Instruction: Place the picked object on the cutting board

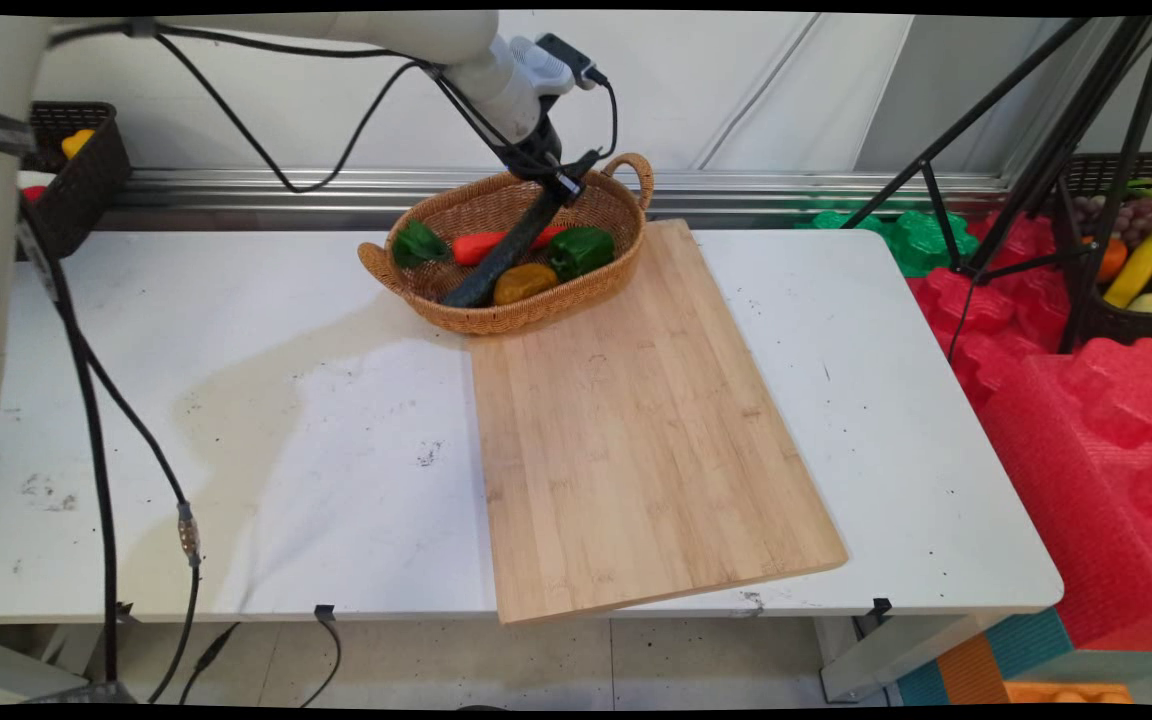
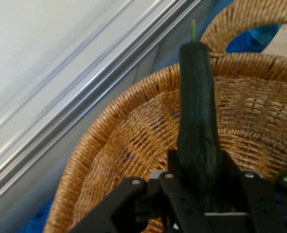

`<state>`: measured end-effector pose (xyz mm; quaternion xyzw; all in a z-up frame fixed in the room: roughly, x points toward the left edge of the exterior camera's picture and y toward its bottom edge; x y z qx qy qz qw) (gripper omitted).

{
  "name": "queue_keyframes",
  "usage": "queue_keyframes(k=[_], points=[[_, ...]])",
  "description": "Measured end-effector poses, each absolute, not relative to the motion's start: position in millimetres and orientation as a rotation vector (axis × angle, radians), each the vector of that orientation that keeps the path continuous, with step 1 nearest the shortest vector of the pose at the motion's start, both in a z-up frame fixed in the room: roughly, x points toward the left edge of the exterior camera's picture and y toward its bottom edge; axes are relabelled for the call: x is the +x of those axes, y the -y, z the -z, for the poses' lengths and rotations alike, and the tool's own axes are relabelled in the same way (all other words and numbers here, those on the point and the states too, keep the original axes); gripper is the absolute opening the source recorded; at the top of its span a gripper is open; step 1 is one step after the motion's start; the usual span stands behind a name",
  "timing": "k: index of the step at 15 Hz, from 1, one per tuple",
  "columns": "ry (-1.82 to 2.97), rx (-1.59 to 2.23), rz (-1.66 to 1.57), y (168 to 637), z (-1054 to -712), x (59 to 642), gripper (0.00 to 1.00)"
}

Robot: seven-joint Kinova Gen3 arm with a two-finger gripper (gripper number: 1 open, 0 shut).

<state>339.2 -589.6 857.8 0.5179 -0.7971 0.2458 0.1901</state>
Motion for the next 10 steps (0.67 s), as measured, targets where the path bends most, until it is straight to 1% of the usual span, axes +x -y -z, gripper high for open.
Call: queue_keyframes(k=[2,10], points=[[2.229,1.431,-0.738,572.8,-877.4,336.1,0.0],[2.245,1.148,-0.908,492.4,-984.0,298.7,0.0]])
